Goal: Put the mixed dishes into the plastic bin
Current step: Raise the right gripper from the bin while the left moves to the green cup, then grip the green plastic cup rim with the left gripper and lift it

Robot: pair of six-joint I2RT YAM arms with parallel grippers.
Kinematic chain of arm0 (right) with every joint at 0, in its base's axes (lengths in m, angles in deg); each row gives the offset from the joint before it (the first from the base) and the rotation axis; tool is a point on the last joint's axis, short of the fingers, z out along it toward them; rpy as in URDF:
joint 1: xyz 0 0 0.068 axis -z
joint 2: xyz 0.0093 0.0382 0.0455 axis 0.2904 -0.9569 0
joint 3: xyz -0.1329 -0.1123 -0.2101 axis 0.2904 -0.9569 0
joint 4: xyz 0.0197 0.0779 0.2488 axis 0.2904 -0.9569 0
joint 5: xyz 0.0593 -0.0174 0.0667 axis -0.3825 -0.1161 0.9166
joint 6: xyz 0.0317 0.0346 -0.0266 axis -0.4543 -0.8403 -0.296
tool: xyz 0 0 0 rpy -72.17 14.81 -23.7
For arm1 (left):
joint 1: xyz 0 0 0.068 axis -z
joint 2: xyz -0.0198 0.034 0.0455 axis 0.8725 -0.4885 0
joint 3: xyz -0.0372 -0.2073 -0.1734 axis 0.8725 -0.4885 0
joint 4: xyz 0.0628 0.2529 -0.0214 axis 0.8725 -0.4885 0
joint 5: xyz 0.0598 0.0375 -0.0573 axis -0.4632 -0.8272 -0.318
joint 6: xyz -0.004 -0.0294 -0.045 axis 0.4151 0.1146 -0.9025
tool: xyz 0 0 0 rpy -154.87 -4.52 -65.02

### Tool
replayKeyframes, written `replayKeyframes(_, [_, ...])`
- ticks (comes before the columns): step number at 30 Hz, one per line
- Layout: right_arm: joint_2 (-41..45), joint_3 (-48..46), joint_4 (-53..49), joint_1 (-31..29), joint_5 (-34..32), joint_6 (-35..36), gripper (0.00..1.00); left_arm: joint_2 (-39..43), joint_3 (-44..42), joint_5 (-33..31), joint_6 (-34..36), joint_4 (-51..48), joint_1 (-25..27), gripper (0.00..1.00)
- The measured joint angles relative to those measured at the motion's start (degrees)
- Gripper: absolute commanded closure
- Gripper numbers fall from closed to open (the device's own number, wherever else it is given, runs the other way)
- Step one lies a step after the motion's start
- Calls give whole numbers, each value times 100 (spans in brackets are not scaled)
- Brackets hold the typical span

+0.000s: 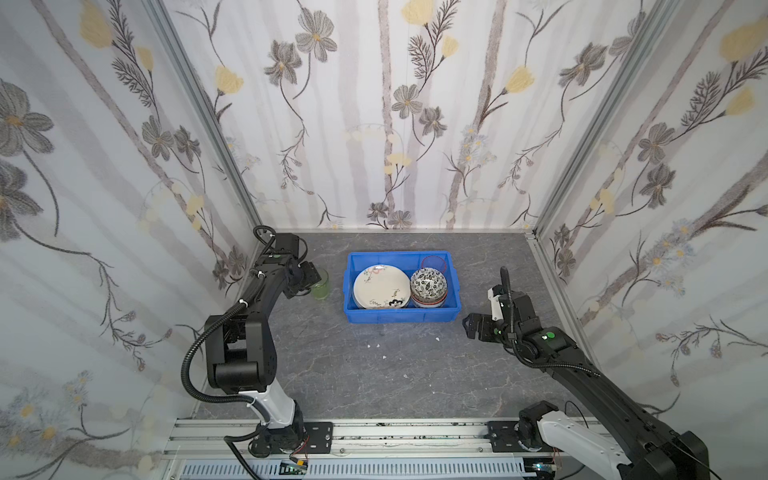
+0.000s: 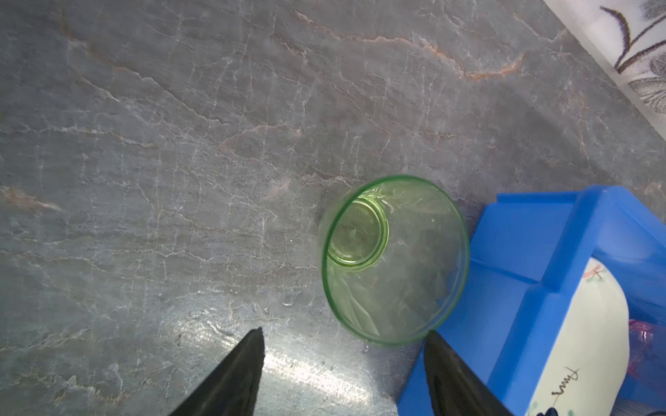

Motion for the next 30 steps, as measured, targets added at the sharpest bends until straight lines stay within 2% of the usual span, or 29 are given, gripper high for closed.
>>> replayKeyframes(9, [284, -310, 133, 7, 114, -4, 0, -474, 295, -66, 20, 20, -11, 53])
replayKeyframes(17, [293, -428, 170, 11, 278, -2, 0, -693, 286, -101, 72, 24, -46, 65])
replayKeyframes(22, [302, -417, 160, 26, 275, 22, 0, -734, 157, -96, 116, 79, -50, 79])
replayKeyframes(30, [332, -365, 127, 44, 269, 131, 0, -697, 94, -98, 116, 149, -50, 87])
